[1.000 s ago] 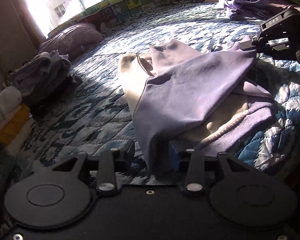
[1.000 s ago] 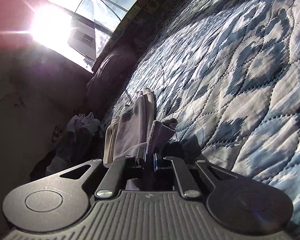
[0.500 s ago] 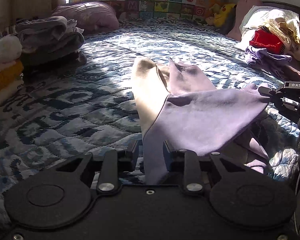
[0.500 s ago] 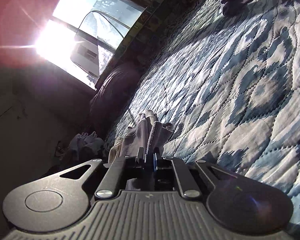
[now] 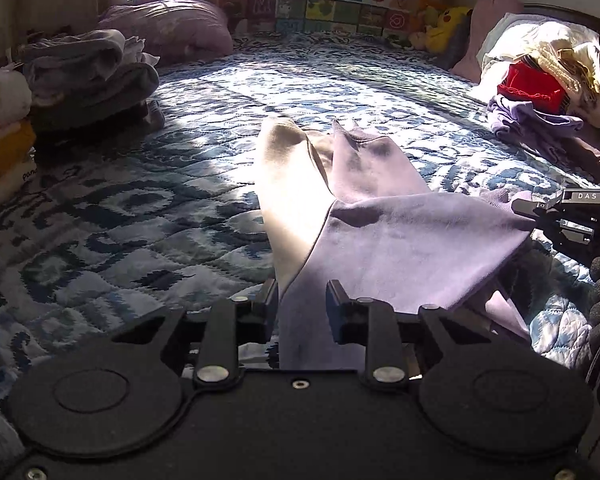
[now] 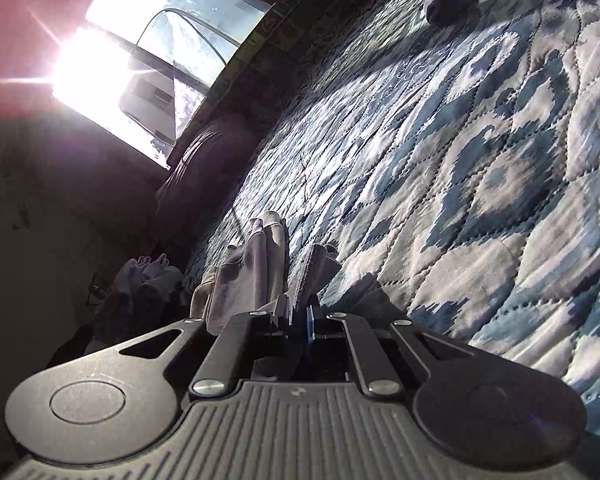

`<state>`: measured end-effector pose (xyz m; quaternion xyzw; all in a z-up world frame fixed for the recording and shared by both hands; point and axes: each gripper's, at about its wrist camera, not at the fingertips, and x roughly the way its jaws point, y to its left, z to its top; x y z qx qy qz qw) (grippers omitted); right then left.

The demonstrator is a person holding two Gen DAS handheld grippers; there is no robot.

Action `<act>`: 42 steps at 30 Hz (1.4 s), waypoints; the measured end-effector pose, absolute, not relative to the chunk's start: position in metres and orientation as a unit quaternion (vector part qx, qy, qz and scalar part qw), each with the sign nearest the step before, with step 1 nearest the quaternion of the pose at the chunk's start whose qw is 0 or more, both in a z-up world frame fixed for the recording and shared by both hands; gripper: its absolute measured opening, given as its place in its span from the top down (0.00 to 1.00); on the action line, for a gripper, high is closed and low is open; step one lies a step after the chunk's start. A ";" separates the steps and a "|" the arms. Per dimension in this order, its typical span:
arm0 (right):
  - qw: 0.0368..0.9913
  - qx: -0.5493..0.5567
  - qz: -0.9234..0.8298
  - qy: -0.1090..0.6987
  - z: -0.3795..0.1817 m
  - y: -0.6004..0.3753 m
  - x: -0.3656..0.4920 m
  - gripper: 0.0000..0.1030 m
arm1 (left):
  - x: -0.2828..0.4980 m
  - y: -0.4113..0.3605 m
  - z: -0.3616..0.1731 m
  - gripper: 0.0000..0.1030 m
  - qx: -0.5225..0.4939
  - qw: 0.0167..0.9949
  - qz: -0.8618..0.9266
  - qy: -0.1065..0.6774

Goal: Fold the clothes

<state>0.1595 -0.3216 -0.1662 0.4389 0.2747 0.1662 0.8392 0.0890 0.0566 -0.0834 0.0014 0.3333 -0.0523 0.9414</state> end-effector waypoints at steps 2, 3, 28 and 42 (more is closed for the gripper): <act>0.836 0.442 0.164 0.280 -0.168 -0.320 0.160 0.90 | 0.108 0.058 -0.080 0.75 0.000 0.943 -0.049 0.330; 0.836 0.441 0.161 0.283 -0.168 -0.319 0.160 0.90 | 0.118 0.057 -0.080 0.75 0.003 0.943 -0.050 0.330; 0.804 0.490 0.137 0.309 -0.187 -0.321 0.166 0.87 | 0.349 0.052 -0.109 0.72 0.018 0.932 -0.105 0.346; 0.827 0.480 0.115 0.268 -0.186 -0.326 0.158 0.74 | 0.192 0.056 -0.066 0.39 -0.082 0.939 -0.119 0.312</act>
